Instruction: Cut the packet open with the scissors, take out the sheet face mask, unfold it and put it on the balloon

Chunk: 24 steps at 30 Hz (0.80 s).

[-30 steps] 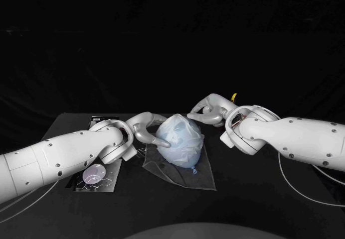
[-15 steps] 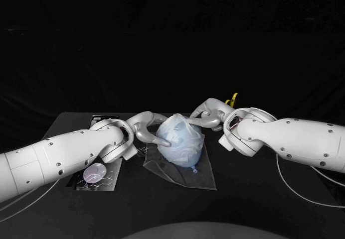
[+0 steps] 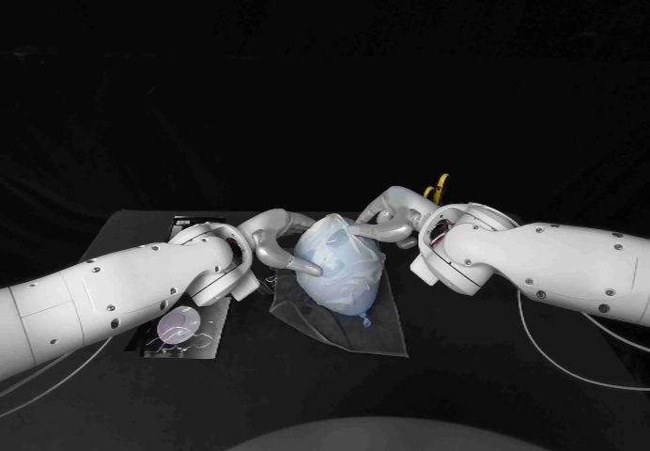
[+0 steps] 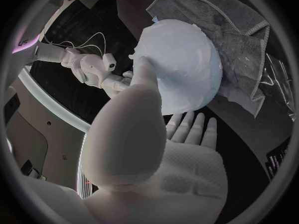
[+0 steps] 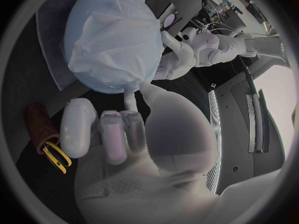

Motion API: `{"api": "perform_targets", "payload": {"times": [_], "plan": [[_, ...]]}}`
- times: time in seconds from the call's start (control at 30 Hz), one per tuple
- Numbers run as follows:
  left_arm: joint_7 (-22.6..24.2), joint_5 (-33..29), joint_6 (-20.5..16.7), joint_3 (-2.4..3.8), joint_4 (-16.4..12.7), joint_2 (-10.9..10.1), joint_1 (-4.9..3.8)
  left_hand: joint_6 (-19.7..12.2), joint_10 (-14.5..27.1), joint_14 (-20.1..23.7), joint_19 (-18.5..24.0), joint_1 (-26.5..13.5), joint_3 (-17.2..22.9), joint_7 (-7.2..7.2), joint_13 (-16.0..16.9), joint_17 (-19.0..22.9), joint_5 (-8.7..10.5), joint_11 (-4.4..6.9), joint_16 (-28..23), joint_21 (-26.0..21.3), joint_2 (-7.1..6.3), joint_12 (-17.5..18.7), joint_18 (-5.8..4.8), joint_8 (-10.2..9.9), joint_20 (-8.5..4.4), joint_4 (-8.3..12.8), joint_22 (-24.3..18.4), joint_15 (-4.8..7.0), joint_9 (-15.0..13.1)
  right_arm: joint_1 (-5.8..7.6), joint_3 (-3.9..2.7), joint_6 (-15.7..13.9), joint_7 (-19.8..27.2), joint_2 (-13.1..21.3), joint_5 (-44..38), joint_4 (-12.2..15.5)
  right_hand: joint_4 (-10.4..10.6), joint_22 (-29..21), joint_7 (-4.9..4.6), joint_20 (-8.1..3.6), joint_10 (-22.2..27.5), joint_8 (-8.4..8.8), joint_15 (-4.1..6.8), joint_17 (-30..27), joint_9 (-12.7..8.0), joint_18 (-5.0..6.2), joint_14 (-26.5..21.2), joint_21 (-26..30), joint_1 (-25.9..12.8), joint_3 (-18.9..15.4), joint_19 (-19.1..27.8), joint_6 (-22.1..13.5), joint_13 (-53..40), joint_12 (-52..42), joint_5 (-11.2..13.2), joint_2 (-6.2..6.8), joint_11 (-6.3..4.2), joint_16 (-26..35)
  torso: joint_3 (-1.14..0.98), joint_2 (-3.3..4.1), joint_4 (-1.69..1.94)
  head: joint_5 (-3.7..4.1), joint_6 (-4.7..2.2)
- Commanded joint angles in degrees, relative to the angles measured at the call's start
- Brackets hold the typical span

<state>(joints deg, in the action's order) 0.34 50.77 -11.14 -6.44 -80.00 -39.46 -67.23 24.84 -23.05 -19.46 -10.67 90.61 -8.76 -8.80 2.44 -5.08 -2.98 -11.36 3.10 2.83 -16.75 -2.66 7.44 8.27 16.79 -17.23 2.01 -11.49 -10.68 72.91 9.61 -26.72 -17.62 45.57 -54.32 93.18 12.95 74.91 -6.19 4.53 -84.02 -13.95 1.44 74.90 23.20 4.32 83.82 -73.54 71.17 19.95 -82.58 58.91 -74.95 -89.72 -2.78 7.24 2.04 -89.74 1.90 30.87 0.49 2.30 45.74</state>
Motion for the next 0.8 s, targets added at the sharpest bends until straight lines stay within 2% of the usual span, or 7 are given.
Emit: {"api": "perform_targets", "payload": {"times": [0.03, 0.4, 0.57, 0.6, 0.67, 0.8], "plan": [[-0.1, -0.2, 1.2, -0.04, -0.2, 0.2, 0.05, -0.2, 0.4, 0.4, -0.1, 0.0, -0.2, -4.54, -0.1, 0.1, -0.19, 0.0, -0.2, 0.4, 0.06, 0.4, 0.9, 0.2, -0.08, -0.1, 0.0, -0.04, 0.0, -0.12, 0.05, 1.4, -0.5, -0.2, -0.7, 0.1, 0.0, 8.2, -0.18, -0.15, -6.0, 0.0, 0.23, 15.1, -0.1, -0.8, 6.2, 0.2, 0.0, -0.5, -0.1, 0.0, -15.1, -0.3, 0.0, 0.68, -0.15, -0.3, -0.01, 0.01, 0.0, -0.01, 0.09], [-0.1, -0.4, 1.3, -0.03, 0.5, 0.9, 0.06, -0.3, 0.5, 0.4, -0.2, 0.0, -0.2, -4.58, -0.1, 0.1, -0.19, -0.03, -0.2, 0.4, 0.07, 0.4, 0.92, 0.2, -0.09, -0.1, 0.0, -0.03, 0.0, -0.15, 0.05, 1.8, -0.1, -0.5, -1.9, 0.4, 0.8, 8.2, -0.29, -0.04, -6.0, 0.11, 0.11, 15.1, -0.3, -0.77, 6.2, 0.4, -0.5, -1.9, -0.1, -0.1, -15.1, -0.3, -0.4, 1.58, -0.03, -0.3, 0.01, 0.03, -0.02, 0.05, 0.42], [-0.1, -0.7, 1.4, -0.05, 0.9, 1.3, 0.09, -0.4, 0.5, 0.4, -0.2, 0.0, -0.1, -4.61, -0.1, 0.1, -0.19, -0.06, -0.2, 0.4, 0.09, 0.4, 0.92, 0.2, -0.09, -0.1, 0.0, -0.04, 0.0, -0.16, 0.05, 2.0, -0.1, -0.5, -2.4, 0.6, 0.9, 8.3, -0.24, -0.01, -6.0, 0.08, 0.1, 15.1, -0.4, -0.79, 6.2, 0.3, -0.3, -2.0, -0.1, -0.1, -15.1, -0.3, -0.7, 1.53, -0.05, -0.3, 0.09, 0.12, -0.05, 0.1, 0.59], [-0.1, -0.7, 1.4, -0.05, 1.0, 1.3, 0.09, -0.4, 0.5, 0.4, -0.2, 0.0, -0.1, -4.61, -0.1, 0.1, -0.19, -0.06, -0.2, 0.4, 0.09, 0.4, 0.92, 0.2, -0.09, -0.1, 0.0, -0.04, 0.0, -0.16, 0.05, 2.0, -0.2, -0.6, -2.5, 0.6, 0.8, 8.3, -0.19, -0.01, -6.0, 0.04, 0.12, 15.1, -0.4, -0.79, 6.2, 0.3, -0.1, -1.9, -0.1, 0.0, -15.1, -0.3, -0.8, 1.42, -0.08, -0.3, 0.09, 0.12, -0.05, 0.1, 0.59], [-0.1, -0.8, 1.4, -0.05, 1.0, 1.3, 0.09, -0.4, 0.5, 0.4, -0.2, 0.0, -0.1, -4.61, -0.1, 0.1, -0.19, -0.06, -0.2, 0.4, 0.09, 0.4, 0.92, 0.2, -0.09, -0.1, 0.0, -0.04, 0.0, -0.16, 0.05, 2.0, -0.2, -0.6, -2.7, 0.6, 0.1, 8.4, 0.1, -0.08, -6.0, -0.19, 0.31, 15.1, -0.4, -0.79, 6.2, 0.2, 1.8, -1.0, -0.2, 0.4, -15.1, -0.3, -0.3, 0.16, -0.34, -0.3, 0.04, 0.09, 0.01, 0.12, 0.71], [-0.1, -0.8, 1.4, -0.06, 1.0, 1.4, 0.1, -0.4, 0.5, 0.4, -0.2, 0.0, -0.1, -4.61, -0.1, 0.1, -0.19, -0.06, -0.2, 0.4, 0.09, 0.4, 0.92, 0.2, -0.09, -0.1, 0.0, -0.04, 0.0, -0.16, 0.05, 1.7, -0.2, -0.8, -3.2, 0.4, -1.6, 8.6, 0.71, -0.33, -6.0, -0.78, 0.7, 15.1, -0.4, -0.83, 6.2, 0.0, 4.7, 0.7, -0.3, 1.4, -15.1, -0.3, -0.2, -1.44, -0.86, -0.3, 0.04, 0.05, 0.05, 0.12, 0.82]]}}
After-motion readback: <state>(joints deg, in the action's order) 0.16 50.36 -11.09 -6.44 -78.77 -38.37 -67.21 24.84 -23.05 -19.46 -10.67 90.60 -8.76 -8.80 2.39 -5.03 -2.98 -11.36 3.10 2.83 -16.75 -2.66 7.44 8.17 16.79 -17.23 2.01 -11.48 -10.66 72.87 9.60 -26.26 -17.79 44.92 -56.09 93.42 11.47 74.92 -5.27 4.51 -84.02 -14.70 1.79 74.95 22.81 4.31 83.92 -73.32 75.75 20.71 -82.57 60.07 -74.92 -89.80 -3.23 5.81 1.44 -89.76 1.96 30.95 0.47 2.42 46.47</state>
